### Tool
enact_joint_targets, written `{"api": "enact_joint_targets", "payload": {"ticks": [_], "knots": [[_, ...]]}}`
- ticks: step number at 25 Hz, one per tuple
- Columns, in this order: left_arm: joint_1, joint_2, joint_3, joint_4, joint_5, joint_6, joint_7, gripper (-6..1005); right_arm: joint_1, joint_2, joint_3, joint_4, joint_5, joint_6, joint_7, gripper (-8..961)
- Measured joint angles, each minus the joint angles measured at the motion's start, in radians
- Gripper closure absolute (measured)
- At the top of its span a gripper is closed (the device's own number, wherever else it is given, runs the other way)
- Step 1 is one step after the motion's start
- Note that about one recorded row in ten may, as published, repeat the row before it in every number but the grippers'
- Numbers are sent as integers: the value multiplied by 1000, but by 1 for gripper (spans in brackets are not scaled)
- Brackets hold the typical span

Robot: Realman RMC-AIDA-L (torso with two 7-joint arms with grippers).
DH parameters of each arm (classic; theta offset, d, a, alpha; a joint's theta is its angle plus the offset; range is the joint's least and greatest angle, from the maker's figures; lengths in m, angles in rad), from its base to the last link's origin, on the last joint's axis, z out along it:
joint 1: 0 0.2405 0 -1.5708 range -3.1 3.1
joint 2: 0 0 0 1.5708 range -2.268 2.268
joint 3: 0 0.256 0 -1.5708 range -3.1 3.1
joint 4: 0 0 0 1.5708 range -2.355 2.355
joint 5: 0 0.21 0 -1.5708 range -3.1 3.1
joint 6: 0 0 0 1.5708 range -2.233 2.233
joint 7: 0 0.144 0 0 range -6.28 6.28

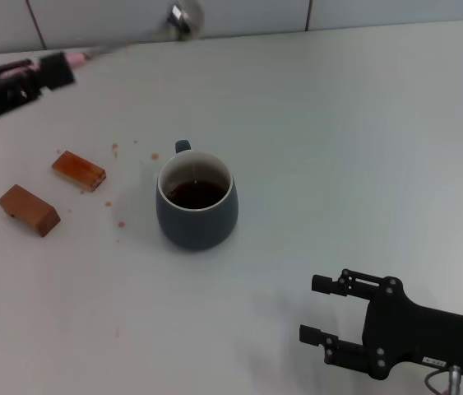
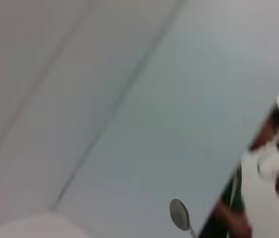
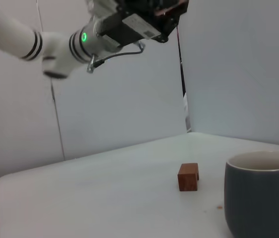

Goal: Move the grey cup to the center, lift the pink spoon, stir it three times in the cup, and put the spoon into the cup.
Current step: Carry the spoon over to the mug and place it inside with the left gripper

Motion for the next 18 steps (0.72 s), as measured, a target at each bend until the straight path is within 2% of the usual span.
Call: {"api": "enact_joint_targets", "payload": {"ticks": [2, 4, 6, 7, 10, 12, 13, 14, 15, 16, 17, 18], "knots": [[3, -4, 59, 74, -1, 0, -4, 862, -3, 0, 0, 7, 4, 0, -1, 277], [16, -13, 155, 207, 0, -2, -18, 862, -5, 0, 0, 10, 4, 1, -1, 277], [16, -13, 155, 207, 0, -2, -18, 862, -6, 0, 0, 13, 5, 2, -1, 277], [31, -25, 240, 342, 13, -7, -38, 862, -6, 0, 1, 14, 6, 6, -1, 277], [38, -34, 274, 404, 29, -13, -44, 862, -6, 0, 2, 18, 6, 15, 1, 277], [41, -77, 324, 590, 165, -42, -57, 862, -7, 0, 1, 19, 6, 17, 2, 277], [41, -77, 324, 590, 165, -42, -57, 862, -7, 0, 1, 19, 6, 17, 2, 277], [38, -86, 333, 621, 196, -49, -60, 862, -8, -1, 1, 20, 7, 17, 3, 277], [34, -88, 378, 658, 227, -82, -78, 862, -8, -1, 1, 21, 7, 17, 3, 277], [34, -88, 378, 658, 227, -82, -78, 862, -8, -1, 1, 21, 7, 17, 3, 277], [37, -84, 453, 699, 252, -131, -106, 862, -8, -2, 1, 21, 7, 18, 3, 277], [37, -84, 453, 699, 252, -131, -106, 862, -8, -2, 1, 21, 7, 18, 3, 277]]}}
